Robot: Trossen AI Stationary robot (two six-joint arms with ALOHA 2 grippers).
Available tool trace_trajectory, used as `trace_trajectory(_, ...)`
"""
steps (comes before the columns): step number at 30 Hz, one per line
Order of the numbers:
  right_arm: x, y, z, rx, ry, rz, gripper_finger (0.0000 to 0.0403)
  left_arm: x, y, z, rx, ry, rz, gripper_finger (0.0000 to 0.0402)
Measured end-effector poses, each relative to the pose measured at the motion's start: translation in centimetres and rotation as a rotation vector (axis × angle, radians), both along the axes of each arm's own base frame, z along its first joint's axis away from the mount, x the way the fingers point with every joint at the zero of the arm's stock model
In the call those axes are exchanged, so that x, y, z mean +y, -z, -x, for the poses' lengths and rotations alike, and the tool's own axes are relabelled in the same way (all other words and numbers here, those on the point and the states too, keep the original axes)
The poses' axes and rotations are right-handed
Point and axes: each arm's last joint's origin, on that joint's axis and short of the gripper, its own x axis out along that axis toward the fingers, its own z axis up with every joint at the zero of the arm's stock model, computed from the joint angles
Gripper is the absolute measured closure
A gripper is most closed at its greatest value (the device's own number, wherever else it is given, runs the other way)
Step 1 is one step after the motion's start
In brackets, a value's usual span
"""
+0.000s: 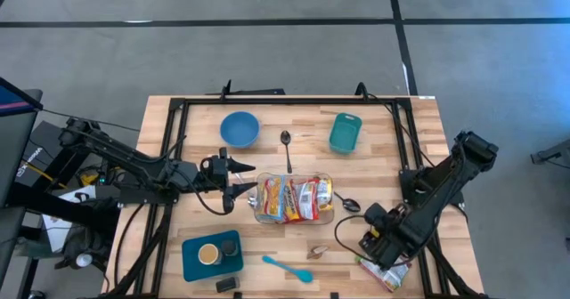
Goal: Pick & Place Food Item
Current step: Put the yellow spice can into the dark blue bin
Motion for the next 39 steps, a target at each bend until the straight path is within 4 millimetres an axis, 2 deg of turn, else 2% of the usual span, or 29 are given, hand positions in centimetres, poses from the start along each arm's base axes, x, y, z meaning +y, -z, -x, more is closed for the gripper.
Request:
trace_trajectory(10, 0.7, 0.0, 0.9, -0.012, 0.022, -0.003, 0.0101, 0.0, 0.0, 0.0, 0.0, 0.0, 0.0, 0.0179)
trace_trajectory(21, 1.8, 0.0, 1.9, -0.112, 0.045, 0.012, 0.0101, 0.0, 0.0, 0.0, 0.0, 0.0, 0.001, 0.0183)
trace_trajectory(28, 1.3, 1.2, 2.2, -0.106, 0.077, 0.037, 0.0101, 0.0, 0.0, 0.0, 0.0, 0.0, 0.0, 0.0179)
trace_trajectory(39, 1.9, 2.6, 3.1, -0.227, 0.083, 0.034, 0.0101, 0.0, 0.0, 0.0, 0.0, 0.0, 0.001, 0.0183)
